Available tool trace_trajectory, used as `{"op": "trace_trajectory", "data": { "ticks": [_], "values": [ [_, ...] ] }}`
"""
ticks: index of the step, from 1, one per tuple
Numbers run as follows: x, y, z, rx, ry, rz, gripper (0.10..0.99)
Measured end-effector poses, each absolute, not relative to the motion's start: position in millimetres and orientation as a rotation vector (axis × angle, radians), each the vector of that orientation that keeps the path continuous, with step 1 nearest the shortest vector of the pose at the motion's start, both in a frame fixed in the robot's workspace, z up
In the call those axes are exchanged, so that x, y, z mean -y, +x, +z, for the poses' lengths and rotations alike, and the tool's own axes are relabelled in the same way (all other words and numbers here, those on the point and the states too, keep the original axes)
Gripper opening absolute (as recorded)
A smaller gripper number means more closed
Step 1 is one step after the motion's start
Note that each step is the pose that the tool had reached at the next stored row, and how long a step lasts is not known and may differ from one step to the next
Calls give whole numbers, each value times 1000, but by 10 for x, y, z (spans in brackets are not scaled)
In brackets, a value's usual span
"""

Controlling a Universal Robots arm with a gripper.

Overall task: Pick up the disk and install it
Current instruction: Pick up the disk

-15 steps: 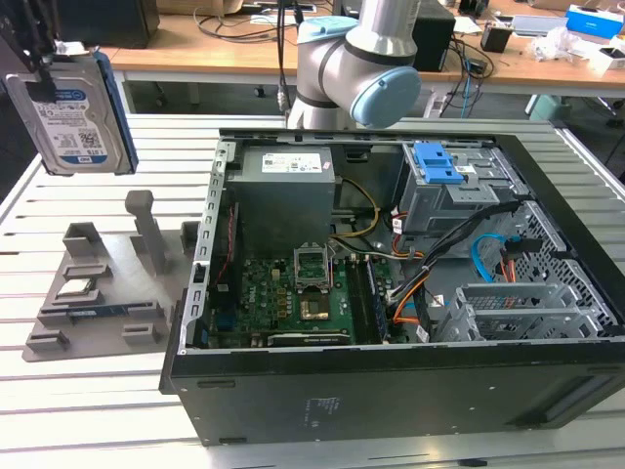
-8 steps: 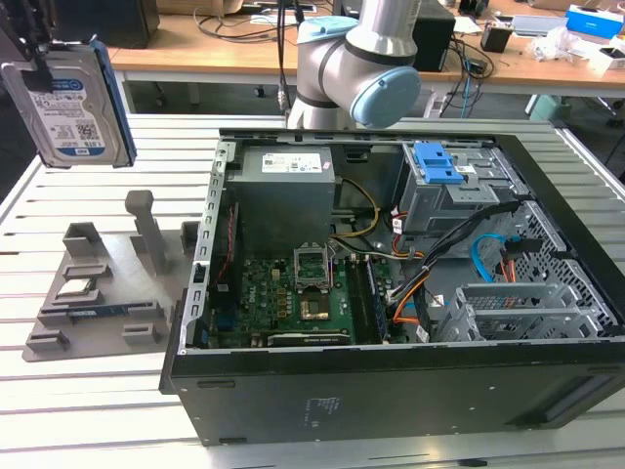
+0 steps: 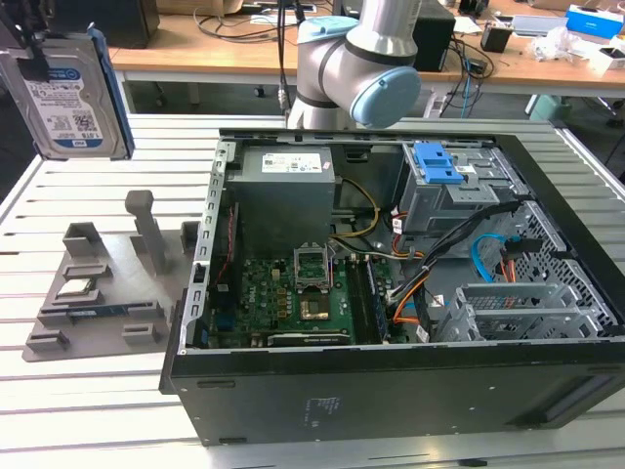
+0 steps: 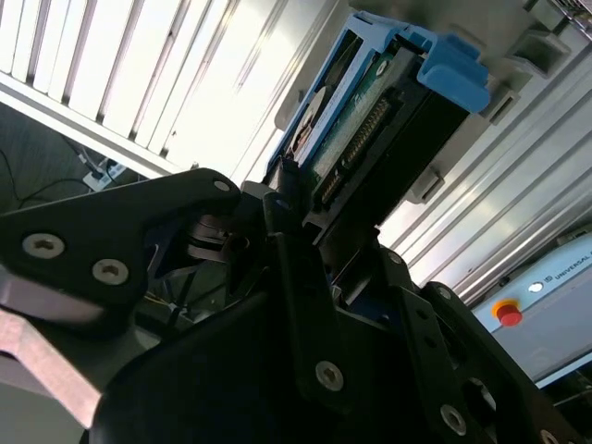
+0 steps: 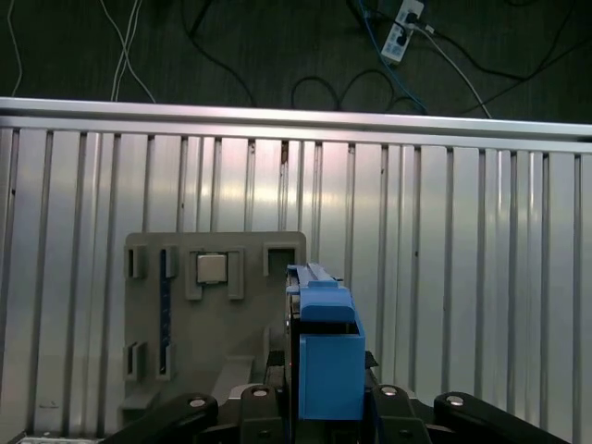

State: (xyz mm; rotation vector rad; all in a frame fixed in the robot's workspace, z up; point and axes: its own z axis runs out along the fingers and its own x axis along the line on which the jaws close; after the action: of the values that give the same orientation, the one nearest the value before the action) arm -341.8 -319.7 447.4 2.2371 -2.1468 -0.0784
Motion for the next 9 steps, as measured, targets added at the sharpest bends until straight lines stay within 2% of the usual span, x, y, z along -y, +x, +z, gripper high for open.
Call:
{"op": "trace_trajectory", "data": {
  "ticks": [9],
  "values": [
    [3193, -3410, 4598, 2146, 2237, -80, 365]
  ]
}}
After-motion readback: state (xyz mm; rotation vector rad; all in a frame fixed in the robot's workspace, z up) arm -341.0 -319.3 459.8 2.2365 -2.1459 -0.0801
